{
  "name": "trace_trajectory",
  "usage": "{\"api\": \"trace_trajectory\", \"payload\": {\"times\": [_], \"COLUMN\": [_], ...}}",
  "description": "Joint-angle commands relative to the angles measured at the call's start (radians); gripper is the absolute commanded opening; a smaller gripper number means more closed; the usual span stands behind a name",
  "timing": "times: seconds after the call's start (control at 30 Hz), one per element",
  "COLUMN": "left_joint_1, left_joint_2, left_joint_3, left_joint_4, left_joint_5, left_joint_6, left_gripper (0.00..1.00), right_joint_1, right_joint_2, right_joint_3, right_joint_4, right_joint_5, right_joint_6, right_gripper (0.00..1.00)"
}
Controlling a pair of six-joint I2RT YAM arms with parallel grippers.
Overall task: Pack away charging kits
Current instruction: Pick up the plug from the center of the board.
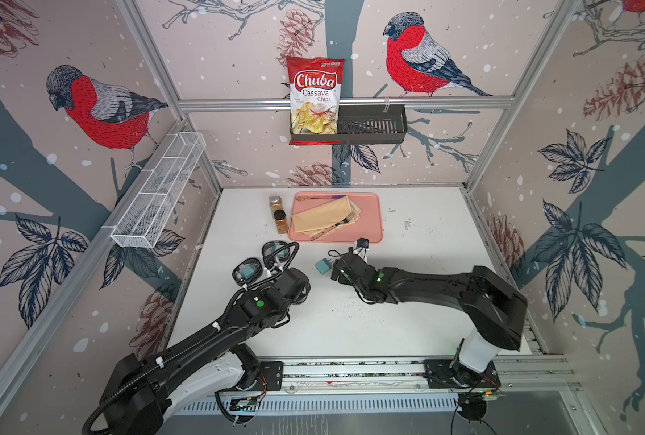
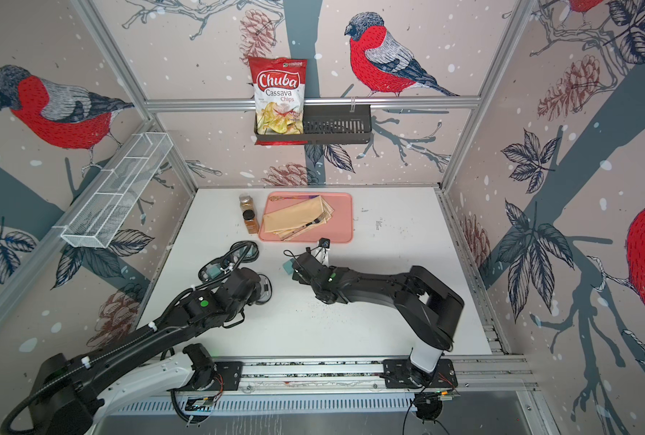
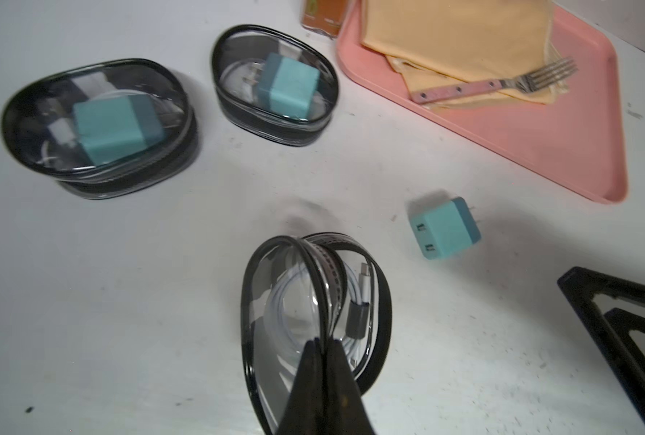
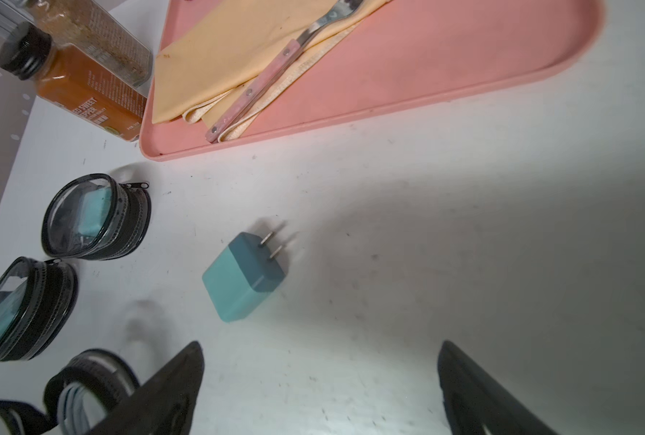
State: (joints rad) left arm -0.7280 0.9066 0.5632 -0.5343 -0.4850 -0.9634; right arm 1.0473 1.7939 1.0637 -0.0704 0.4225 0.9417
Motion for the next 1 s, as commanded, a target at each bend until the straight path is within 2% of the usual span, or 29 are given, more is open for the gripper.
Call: {"api": "trace_trajectory", "payload": {"times": [0.0,0.1,0.2,0.33,0.43,0.5,0.63,0.7,0.77,0.83,0.97], "left_joint_1": [0.083,0.138,0.147,0.148,0.150,0.153,0.158,0.162,0.152,0.152,0.153], "left_joint_2": [-0.044,-0.072,-0.083,-0.019,0.071,0.104,0.025,-0.038,-0.063,-0.066,0.026], "left_joint_3": [-0.042,-0.061,-0.052,-0.036,-0.041,-0.035,-0.027,-0.032,-0.017,-0.045,-0.056], "left_joint_4": [0.006,0.009,0.009,0.083,0.125,0.092,0.044,0.058,0.047,0.108,0.163], "left_joint_5": [0.043,0.068,0.049,0.066,0.112,0.096,0.076,0.121,0.130,0.159,0.219], "left_joint_6": [0.068,0.101,0.139,0.211,0.216,0.183,0.151,0.177,0.214,0.259,0.290], "left_gripper": [0.00,0.00,0.00,0.00,0.00,0.00,0.00,0.00,0.00,0.00,0.00], "right_joint_1": [0.003,0.003,0.005,0.007,0.008,0.011,0.012,0.012,0.011,0.007,0.002], "right_joint_2": [0.123,0.235,0.317,0.372,0.378,0.362,0.330,0.312,0.293,0.278,0.260], "right_joint_3": [0.129,0.253,0.352,0.403,0.384,0.345,0.275,0.235,0.197,0.168,0.135], "right_joint_4": [-0.112,-0.171,-0.236,-0.291,-0.294,-0.274,-0.244,-0.225,-0.190,-0.167,-0.123], "right_joint_5": [0.024,0.032,0.066,0.103,0.105,0.107,0.108,0.107,0.102,0.093,0.082], "right_joint_6": [-0.022,-0.028,-0.023,-0.015,-0.002,0.004,-0.003,-0.009,-0.024,-0.028,-0.054], "right_gripper": [0.97,0.98,1.00,0.99,1.00,1.00,1.00,0.99,0.97,0.94,0.84]}}
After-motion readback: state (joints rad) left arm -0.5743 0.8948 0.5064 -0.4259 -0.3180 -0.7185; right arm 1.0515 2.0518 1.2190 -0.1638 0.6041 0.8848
